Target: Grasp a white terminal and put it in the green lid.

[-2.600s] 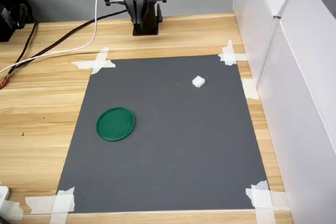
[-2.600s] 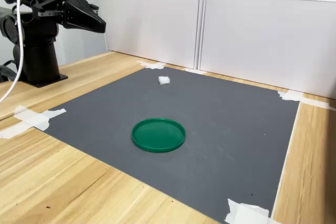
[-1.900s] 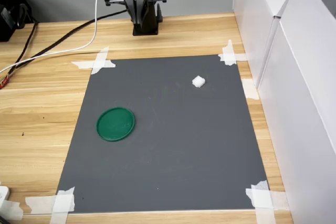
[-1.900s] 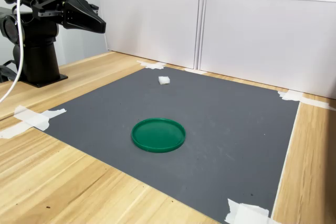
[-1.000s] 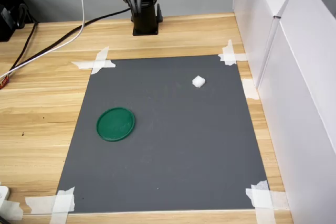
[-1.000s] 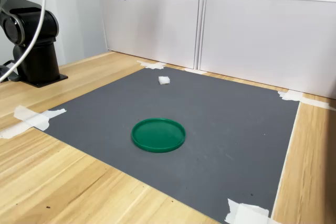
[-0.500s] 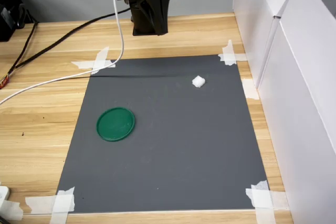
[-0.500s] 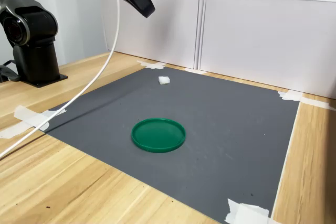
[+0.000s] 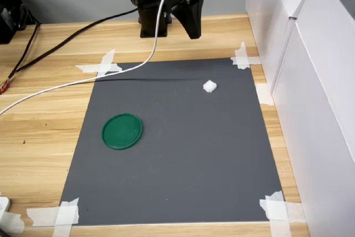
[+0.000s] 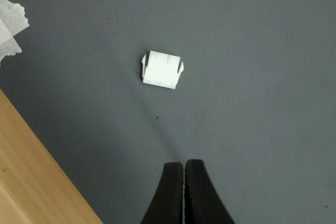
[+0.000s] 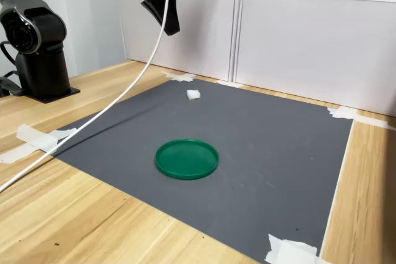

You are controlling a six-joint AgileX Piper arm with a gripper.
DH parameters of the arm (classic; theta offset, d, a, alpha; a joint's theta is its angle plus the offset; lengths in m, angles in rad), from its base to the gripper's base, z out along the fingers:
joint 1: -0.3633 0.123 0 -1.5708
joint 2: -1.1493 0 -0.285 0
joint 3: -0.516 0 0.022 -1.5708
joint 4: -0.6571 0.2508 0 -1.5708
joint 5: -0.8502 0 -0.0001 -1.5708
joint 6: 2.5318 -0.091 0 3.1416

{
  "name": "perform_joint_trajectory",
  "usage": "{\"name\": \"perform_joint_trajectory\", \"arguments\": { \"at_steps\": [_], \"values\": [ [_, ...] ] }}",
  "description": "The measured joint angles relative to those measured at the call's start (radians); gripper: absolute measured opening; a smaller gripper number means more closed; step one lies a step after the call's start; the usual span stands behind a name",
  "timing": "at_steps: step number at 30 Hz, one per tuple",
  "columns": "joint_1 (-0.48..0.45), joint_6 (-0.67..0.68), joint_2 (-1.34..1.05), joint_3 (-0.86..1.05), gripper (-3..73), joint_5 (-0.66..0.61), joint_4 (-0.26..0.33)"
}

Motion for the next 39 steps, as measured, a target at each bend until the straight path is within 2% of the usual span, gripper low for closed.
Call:
{"name": "perform_joint_trajectory", "arguments": {
  "at_steps": [7, 11, 15, 20, 23, 26, 29, 34, 39],
  "values": [
    [0.000, 0.028, 0.054, -0.055, 0.0, -0.024, -0.006],
    [0.000, 0.056, 0.080, -0.088, 7.1, -0.043, -0.023],
    [0.000, 0.060, 0.106, -0.100, 20.3, -0.058, -0.027],
    [0.000, 0.058, 0.128, -0.100, 46.2, -0.045, -0.028],
    [0.000, 0.058, 0.136, -0.100, 58.7, -0.015, -0.029],
    [0.000, 0.062, 0.144, -0.100, 66.5, -0.002, -0.029],
    [0.000, 0.076, 0.152, -0.100, 69.7, -0.003, -0.013],
    [0.000, 0.123, 0.188, -0.100, 70.4, -0.026, 0.043],
    [0.000, 0.136, 0.238, -0.100, 70.4, -0.024, 0.054]
  ]
}}
